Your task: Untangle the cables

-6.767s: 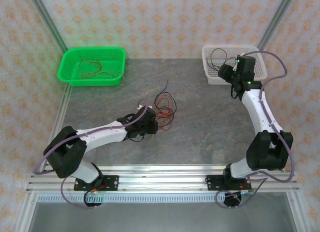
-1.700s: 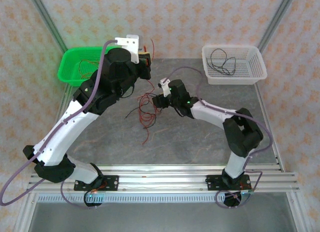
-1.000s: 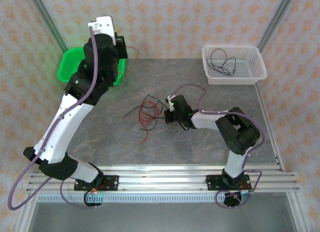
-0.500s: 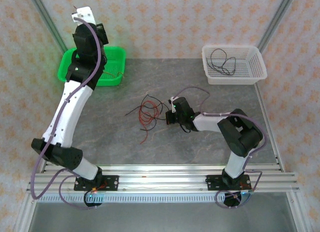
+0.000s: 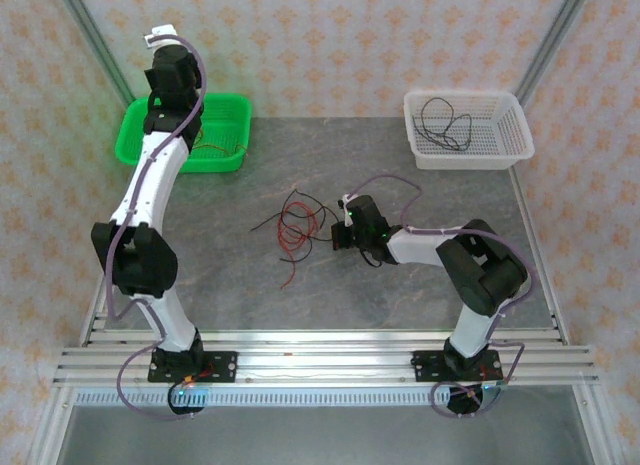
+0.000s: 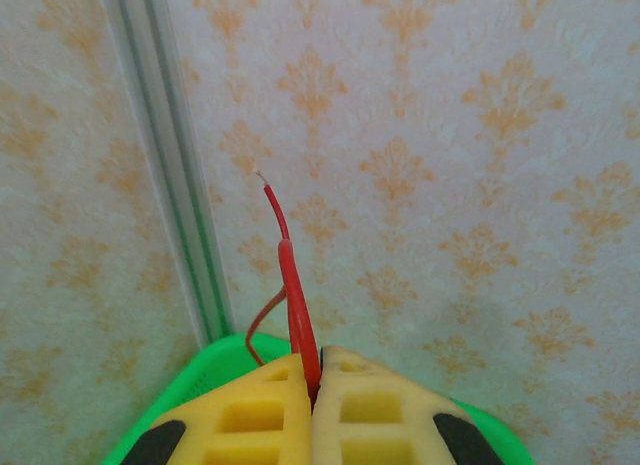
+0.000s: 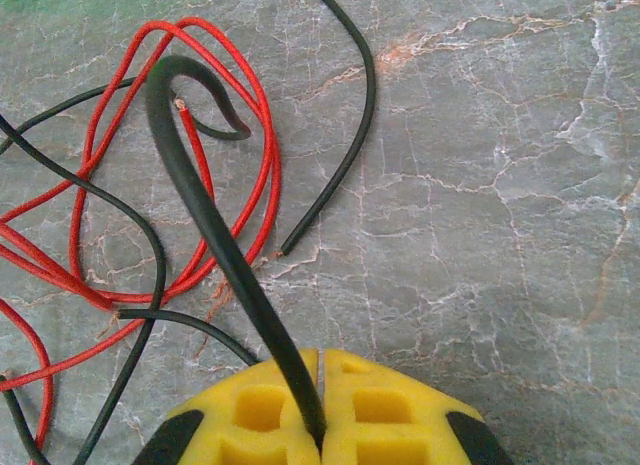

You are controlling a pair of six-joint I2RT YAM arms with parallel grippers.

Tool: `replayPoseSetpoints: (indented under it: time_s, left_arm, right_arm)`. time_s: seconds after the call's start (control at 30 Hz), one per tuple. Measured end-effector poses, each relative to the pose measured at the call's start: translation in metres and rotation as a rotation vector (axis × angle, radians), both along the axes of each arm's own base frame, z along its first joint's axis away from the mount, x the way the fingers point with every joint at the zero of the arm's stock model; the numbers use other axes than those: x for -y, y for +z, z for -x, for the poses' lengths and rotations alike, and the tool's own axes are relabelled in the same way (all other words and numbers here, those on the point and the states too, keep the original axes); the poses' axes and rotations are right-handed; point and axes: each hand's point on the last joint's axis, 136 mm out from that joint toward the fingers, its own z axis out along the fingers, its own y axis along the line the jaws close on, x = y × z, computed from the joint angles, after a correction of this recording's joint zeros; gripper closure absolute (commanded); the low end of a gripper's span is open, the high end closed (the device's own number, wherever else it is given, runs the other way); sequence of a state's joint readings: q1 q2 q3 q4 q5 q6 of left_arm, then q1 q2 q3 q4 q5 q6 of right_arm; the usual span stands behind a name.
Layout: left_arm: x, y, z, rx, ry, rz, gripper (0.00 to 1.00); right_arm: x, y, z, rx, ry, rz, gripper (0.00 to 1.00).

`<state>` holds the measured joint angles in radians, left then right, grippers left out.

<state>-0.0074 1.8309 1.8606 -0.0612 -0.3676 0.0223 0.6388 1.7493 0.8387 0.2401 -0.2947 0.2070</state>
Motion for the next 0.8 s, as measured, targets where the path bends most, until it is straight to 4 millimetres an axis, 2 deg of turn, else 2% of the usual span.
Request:
replayPoseSetpoints:
  time_s: [0.13, 0.2, 0.3, 0.4, 0.67, 0.8]
  left_arm:
    - [0.000, -0.045, -0.022, -0.053, -0.033, 0.034, 1.00]
    - [0.004, -0.075, -0.030, -0.093, -0.056, 0.057, 1.00]
    - [0.011, -0.120, -0.035, -0.154, -0.092, 0.094, 1.00]
    - [0.017, -0.156, -0.038, -0.206, -0.118, 0.130, 1.00]
    - [0.031, -0.212, -0.048, -0.275, -0.181, 0.226, 1.00]
    - [0.029, -0.242, -0.049, -0.323, -0.158, 0.276, 0.98]
  right_arm:
    - [0.000, -0.003, 0.000, -0.006, -0.002, 0.002, 1.00]
    - [0.000, -0.005, -0.001, -0.012, -0.002, 0.006, 1.00]
    - [-0.002, -0.007, -0.003, -0.015, -0.002, 0.008, 1.00]
    - [-0.004, -0.007, -0.005, -0.014, -0.002, 0.007, 1.00]
    - [-0.004, -0.006, -0.005, -0.014, -0.002, 0.007, 1.00]
    - [-0.004, -0.006, -0.005, -0.014, -0.002, 0.007, 1.00]
